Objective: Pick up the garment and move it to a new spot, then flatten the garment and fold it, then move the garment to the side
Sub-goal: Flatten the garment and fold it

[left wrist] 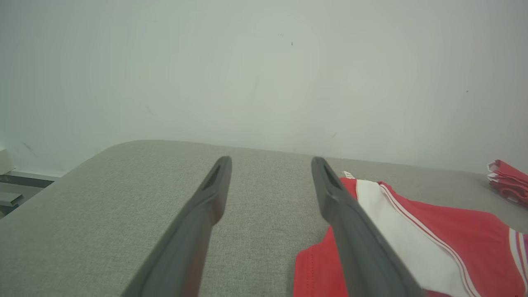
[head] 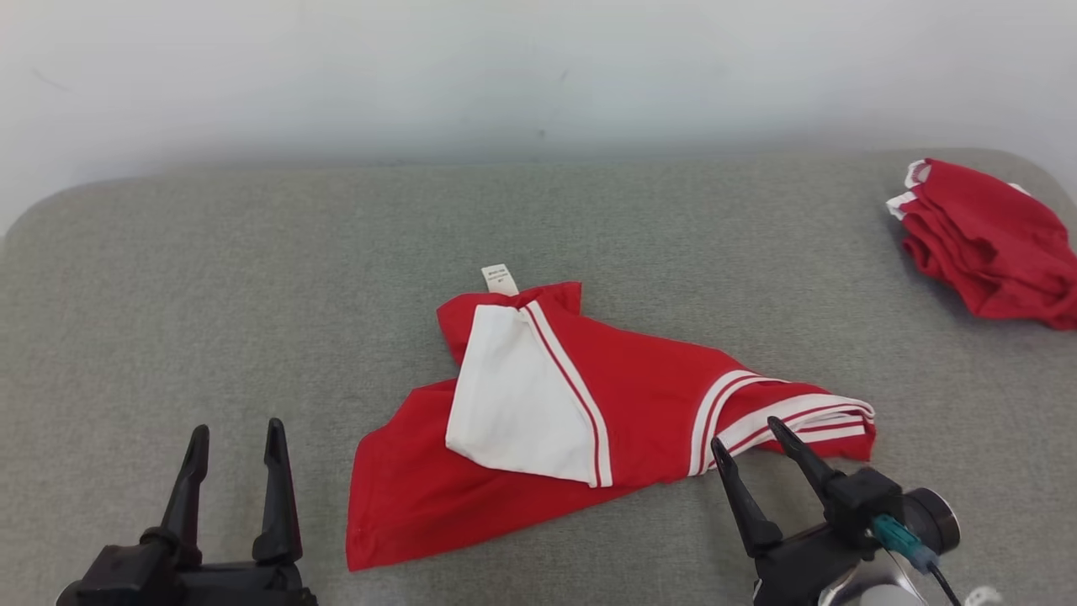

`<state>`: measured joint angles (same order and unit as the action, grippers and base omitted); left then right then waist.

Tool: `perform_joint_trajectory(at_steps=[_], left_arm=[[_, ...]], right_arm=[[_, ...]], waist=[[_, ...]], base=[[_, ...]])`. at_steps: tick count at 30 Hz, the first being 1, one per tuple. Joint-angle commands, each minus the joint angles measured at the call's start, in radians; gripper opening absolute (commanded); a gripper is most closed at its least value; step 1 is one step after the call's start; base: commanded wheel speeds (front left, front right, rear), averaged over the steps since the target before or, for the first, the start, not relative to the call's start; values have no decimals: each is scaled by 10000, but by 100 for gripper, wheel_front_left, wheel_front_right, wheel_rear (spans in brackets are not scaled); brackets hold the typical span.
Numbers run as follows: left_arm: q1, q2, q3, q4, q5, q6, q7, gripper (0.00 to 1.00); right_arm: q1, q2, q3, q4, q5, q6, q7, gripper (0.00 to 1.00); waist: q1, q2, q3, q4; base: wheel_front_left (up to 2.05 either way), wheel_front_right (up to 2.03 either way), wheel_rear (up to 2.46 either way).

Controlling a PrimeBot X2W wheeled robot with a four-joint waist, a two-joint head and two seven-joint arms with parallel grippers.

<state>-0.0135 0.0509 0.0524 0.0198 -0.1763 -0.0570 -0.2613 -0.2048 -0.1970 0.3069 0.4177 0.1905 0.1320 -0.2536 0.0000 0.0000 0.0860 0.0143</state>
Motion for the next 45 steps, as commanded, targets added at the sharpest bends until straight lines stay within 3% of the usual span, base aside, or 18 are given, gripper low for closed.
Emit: perform_joint_trajectory(at_steps=[1,13,14,15,16,24,36,45], left_arm=[[-128,-3,-45,-10,-50,45,-46,100],[-282,-3,-368,173,-269,55,-46,100],[-305,-3,-362,195,-274,51,-46,100],[-315,-2,-362,213,-282,47,-46,100],[-320,-5,-362,241,-281,44,-46,100],[-283,-4,-402,397,-214,-10,-46,100],[105,-3,-490,498,-166,-39,-34,100],[-67,-3,-631,455,-122,-87,-34,100]], right_arm=[[-269,-63,108,303,63,-32,59,100],[-1708,6,938,2940,714,-32,61,100],[-1821,52,1015,3085,839,-32,55,89],[-1904,74,1114,3228,960,-32,46,49],[-1983,65,1233,3369,1020,-32,20,0],[-2180,-33,1538,3190,1362,-32,-116,0],[73,-306,764,-1272,1523,-30,-119,0],[170,-488,406,-3066,1271,-32,647,0]], waist=[[0,0,134,203],[0,0,453,972],[0,0,464,1000],[0,0,475,1021],[0,0,483,1036],[0,0,323,947],[0,0,-238,308],[0,0,-92,263]], base=[[0,0,0],[0,0,0],[0,0,0],[0,0,0],[0,0,0],[0,0,0],[0,0,0],[0,0,0]])
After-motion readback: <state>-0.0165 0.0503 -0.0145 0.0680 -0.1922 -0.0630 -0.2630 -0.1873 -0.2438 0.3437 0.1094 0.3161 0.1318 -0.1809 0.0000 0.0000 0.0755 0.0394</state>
